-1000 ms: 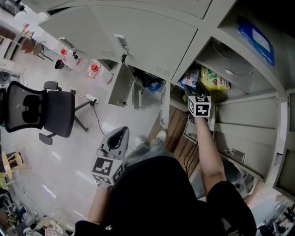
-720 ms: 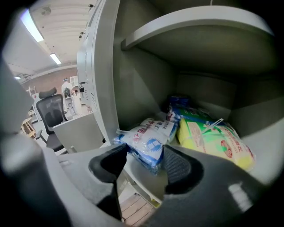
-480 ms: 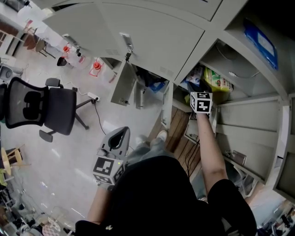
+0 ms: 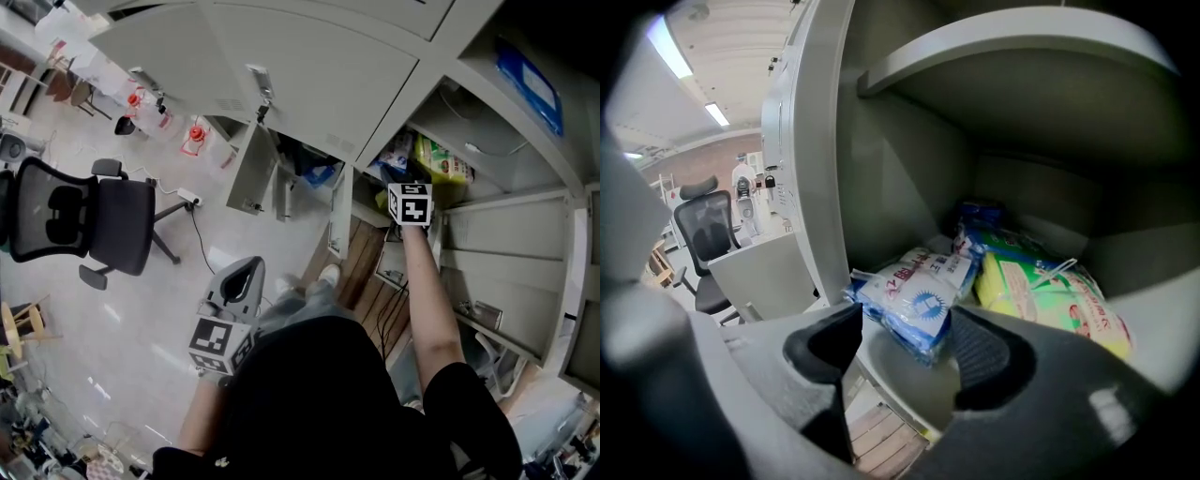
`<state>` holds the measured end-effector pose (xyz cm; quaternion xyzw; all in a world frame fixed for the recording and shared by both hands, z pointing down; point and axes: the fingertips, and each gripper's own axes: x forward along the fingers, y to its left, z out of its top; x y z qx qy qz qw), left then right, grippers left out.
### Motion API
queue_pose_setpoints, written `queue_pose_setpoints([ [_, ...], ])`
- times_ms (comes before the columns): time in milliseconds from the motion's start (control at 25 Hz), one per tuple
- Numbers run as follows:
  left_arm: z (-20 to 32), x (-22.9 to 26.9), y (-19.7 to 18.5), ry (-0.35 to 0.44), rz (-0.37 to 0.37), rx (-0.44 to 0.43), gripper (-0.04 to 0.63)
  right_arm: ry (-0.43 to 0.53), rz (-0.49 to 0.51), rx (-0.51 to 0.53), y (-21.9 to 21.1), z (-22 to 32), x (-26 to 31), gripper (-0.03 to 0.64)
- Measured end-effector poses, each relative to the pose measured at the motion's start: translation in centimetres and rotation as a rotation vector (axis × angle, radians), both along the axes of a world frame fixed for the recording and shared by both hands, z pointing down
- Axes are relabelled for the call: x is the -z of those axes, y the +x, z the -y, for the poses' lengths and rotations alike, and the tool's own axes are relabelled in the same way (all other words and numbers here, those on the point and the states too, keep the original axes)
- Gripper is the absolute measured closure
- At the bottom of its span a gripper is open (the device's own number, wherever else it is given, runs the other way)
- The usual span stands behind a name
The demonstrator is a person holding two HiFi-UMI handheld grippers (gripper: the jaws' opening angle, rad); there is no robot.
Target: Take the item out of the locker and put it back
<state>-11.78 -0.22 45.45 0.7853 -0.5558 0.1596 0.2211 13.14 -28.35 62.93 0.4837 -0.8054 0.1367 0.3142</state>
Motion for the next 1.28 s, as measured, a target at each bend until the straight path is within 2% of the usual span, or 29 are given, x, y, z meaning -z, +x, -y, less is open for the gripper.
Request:
queue_pose_setpoints([
  [80,0.0,0.1,0.0,0.005,-0.004,-0.002,0.583,0.004,-0.004,-0.001,0.1,-0.3,0.2,0.313],
  [440,0.0,-0.1,0.4,0.029,-0.028,-0.051,0.583,0.037,0.059,-0.005,0.0,-3.3,3.3,0.311],
  [880,0.8,0.8,2.4,0.071,-0.054,-0.134,0.583,0.046,0.140,0.016,-0.5,-10.0,7.2,0.321],
  [1280,1.1,1.2,3.7,0.091,-0.081,-0.184,0.583,0.130,0.221,0.003,-0.6,-15.8,13.2,0.432],
])
